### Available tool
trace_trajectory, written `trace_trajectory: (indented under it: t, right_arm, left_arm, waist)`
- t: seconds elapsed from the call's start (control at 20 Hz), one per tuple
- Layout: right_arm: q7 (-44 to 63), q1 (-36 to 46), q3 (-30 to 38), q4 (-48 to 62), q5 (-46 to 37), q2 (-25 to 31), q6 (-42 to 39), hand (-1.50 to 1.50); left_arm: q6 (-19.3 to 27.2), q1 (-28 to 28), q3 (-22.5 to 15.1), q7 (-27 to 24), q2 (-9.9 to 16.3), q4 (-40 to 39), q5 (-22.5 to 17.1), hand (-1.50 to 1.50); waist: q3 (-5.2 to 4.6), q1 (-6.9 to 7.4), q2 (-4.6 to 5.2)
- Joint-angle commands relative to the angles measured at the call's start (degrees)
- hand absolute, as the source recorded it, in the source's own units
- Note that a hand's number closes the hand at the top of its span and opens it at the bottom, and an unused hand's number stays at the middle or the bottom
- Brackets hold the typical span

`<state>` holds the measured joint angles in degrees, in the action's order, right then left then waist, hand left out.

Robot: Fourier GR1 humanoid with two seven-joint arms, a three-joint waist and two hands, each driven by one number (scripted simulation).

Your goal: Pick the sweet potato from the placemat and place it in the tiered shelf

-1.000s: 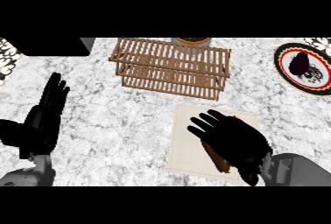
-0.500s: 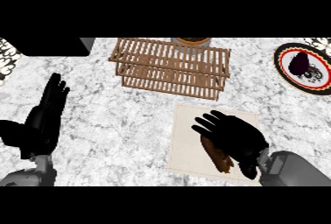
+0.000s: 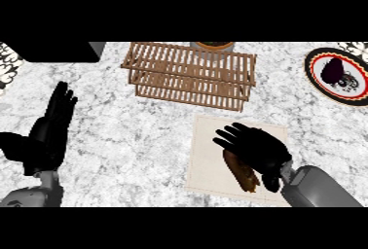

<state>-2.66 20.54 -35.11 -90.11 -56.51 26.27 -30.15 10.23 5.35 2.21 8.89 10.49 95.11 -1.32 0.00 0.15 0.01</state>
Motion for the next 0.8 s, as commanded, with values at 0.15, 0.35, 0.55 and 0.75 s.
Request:
trace_trajectory:
  t: [0.15,0.35,0.55,0.75]
  right_arm:
    - [-4.4,-1.6,1.2,4.4,-6.0,-5.2,2.5,-1.5]
    - [-7.9,0.2,3.1,12.1,-8.6,-6.8,4.0,-1.5]
    - [-5.8,-2.6,1.6,6.8,-11.1,-6.6,-1.6,1.5]
    - [-10.3,-3.6,-0.5,14.0,-16.4,-7.9,10.6,1.5]
  left_arm:
    - [-2.7,-4.1,0.8,-2.0,-0.1,2.2,0.1,0.0]
    - [-0.4,-2.8,-1.4,-1.1,-3.0,2.1,2.7,0.0]
    - [-1.1,-1.0,1.0,2.1,-1.3,2.2,1.8,0.0]
    - [-3.3,-0.6,3.0,-1.5,-0.4,-1.2,0.5,0.0]
  waist:
    - [0.0,0.11,-0.04]
    - [0.0,0.09,0.01]
    - [-0.01,-0.08,-0.08]
    - [0.0,0.02,0.03]
